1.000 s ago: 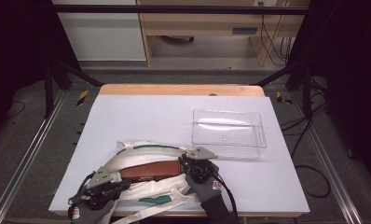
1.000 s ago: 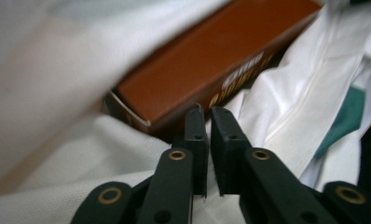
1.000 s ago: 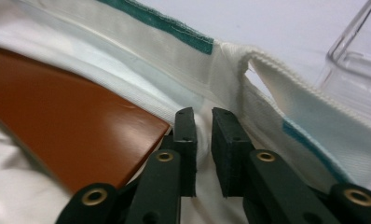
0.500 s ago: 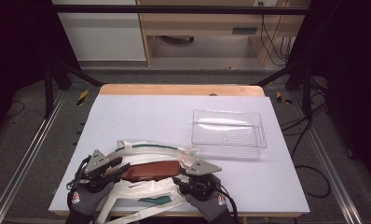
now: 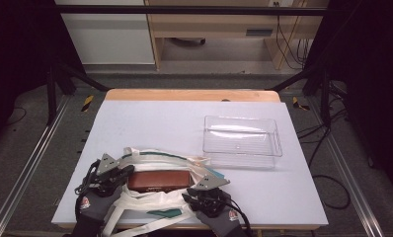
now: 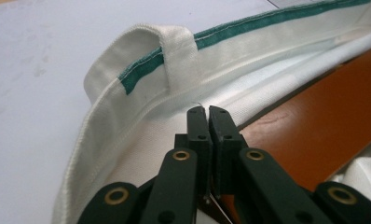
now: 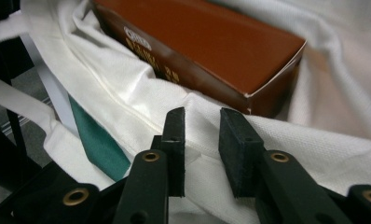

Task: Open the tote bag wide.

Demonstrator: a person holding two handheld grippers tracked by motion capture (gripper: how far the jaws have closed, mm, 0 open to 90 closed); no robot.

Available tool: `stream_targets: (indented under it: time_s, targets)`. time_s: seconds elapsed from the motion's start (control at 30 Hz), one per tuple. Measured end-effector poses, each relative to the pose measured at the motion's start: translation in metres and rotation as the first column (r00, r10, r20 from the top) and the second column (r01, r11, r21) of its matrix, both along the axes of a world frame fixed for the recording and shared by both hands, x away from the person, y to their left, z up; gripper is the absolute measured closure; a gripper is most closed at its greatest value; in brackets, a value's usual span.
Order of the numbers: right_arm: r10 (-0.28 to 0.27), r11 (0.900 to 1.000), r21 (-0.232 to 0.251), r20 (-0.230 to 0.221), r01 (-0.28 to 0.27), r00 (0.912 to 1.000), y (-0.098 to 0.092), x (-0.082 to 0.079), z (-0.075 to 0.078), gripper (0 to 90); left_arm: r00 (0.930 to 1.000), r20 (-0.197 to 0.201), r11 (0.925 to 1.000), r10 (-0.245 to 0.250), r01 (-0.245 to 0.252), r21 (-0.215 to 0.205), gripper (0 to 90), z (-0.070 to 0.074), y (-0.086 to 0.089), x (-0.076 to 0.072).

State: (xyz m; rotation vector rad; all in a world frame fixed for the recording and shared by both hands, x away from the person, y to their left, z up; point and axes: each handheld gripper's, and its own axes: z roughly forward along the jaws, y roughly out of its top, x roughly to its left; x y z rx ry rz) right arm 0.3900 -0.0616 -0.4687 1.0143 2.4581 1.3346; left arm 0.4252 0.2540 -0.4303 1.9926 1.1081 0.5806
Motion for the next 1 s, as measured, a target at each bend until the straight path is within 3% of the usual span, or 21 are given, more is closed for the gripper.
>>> stream_targets:
  time_s: [0.1,0.27,0.43,0.63,0.7,0.8,0.93,1.0]
  targets:
    - [-0.001,1.0,-0.01,-0.012,0.0,0.9999,0.0,-0.002,-0.005,75.3,0.9998,0.004,0.9998,0.021,-0.021,0.005,88.7,-0.001,-0.001,0.007]
    - [0.0,1.0,-0.011,-0.02,0.0,0.9998,0.001,-0.005,-0.012,78.3,0.9979,-0.008,0.9966,0.065,-0.065,-0.05,88.4,-0.014,0.003,0.02]
    - [0.002,1.0,0.001,-0.028,-0.002,0.9996,0.001,-0.005,-0.015,78.9,0.9974,0.004,0.9957,0.072,-0.072,-0.058,87.7,-0.027,0.004,0.027]
    - [0.0,1.0,0.005,-0.009,0.0,1.0,0.002,-0.006,-0.017,78.6,0.9976,0.009,0.996,0.068,-0.068,-0.059,85.2,-0.032,0.005,0.028]
    - [0.004,1.0,0.006,-0.003,-0.004,1.0,0.001,-0.005,-0.016,78.3,0.9979,0.009,0.9957,0.064,-0.063,-0.067,83.4,-0.032,0.006,0.028]
    - [0.011,1.0,0.017,0.0,-0.011,0.9999,0.001,-0.005,-0.015,77.0,0.9977,0.05,0.9893,0.046,-0.039,-0.141,76.1,-0.028,0.013,0.025]
    - [0.022,0.999,0.03,0.013,-0.022,0.9997,0.001,-0.005,-0.008,68.3,0.9949,0.099,0.9788,0.019,0.002,-0.205,67.9,-0.013,0.019,0.014]
    - [0.039,0.998,0.046,0.023,-0.04,0.999,0.001,-0.007,-0.004,62.5,0.9933,0.114,0.9761,0.02,0.005,-0.217,65.1,-0.004,0.022,0.008]
